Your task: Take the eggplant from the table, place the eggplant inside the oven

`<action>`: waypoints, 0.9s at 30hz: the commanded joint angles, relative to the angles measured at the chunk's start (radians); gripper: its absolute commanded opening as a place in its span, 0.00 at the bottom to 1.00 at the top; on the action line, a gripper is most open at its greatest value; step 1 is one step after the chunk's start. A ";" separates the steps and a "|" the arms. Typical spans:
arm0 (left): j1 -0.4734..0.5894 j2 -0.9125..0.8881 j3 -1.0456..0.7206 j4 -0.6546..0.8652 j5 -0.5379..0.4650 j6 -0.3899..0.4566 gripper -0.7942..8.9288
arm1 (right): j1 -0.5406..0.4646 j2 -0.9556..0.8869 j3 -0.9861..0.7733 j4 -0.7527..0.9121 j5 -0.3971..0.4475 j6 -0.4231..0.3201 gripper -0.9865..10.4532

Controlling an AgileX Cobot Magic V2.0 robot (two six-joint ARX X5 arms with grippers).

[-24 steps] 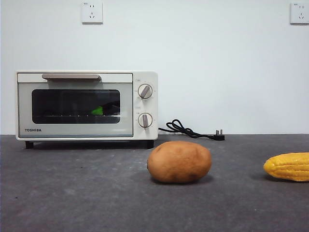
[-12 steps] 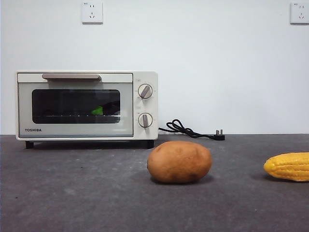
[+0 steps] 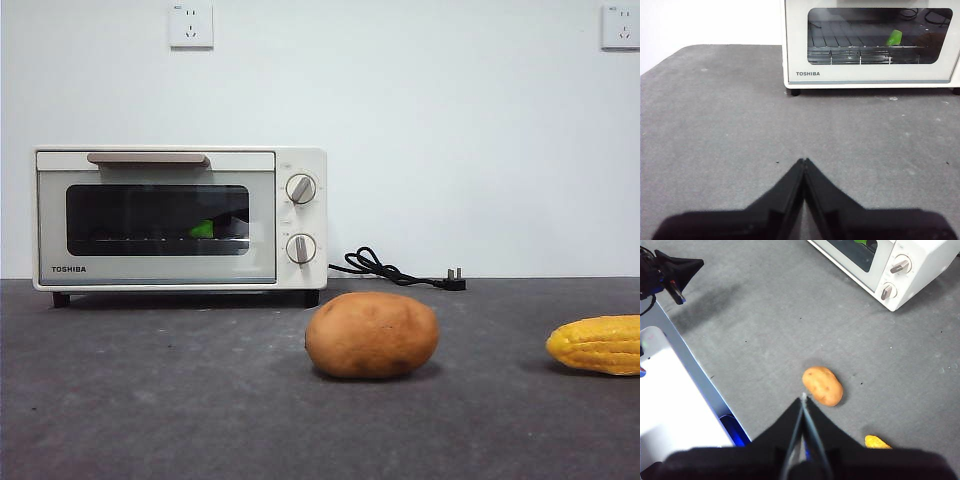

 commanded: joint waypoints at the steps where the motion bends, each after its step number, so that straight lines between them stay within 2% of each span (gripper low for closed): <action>1: -0.002 0.002 -0.008 0.010 0.000 -0.011 0.08 | 0.000 0.000 -0.001 -0.018 0.000 -0.003 0.09; 10: -0.002 0.002 -0.008 0.010 0.000 -0.011 0.08 | 0.000 0.000 -0.001 -0.018 0.000 -0.003 0.09; 15: -0.002 0.002 -0.008 0.010 0.000 -0.011 0.08 | -0.043 -0.047 -0.001 -0.007 0.081 -0.027 0.09; 21: -0.002 0.002 -0.008 0.010 0.000 -0.011 0.08 | -0.184 -0.161 -0.001 0.051 0.037 0.027 0.09; 24: -0.002 0.002 -0.008 0.010 0.000 -0.011 0.08 | -0.290 -0.222 -0.001 0.093 0.037 0.068 0.09; 27: -0.002 0.002 -0.008 0.010 0.000 -0.011 0.08 | -0.404 -0.284 -0.001 0.112 0.039 0.073 0.09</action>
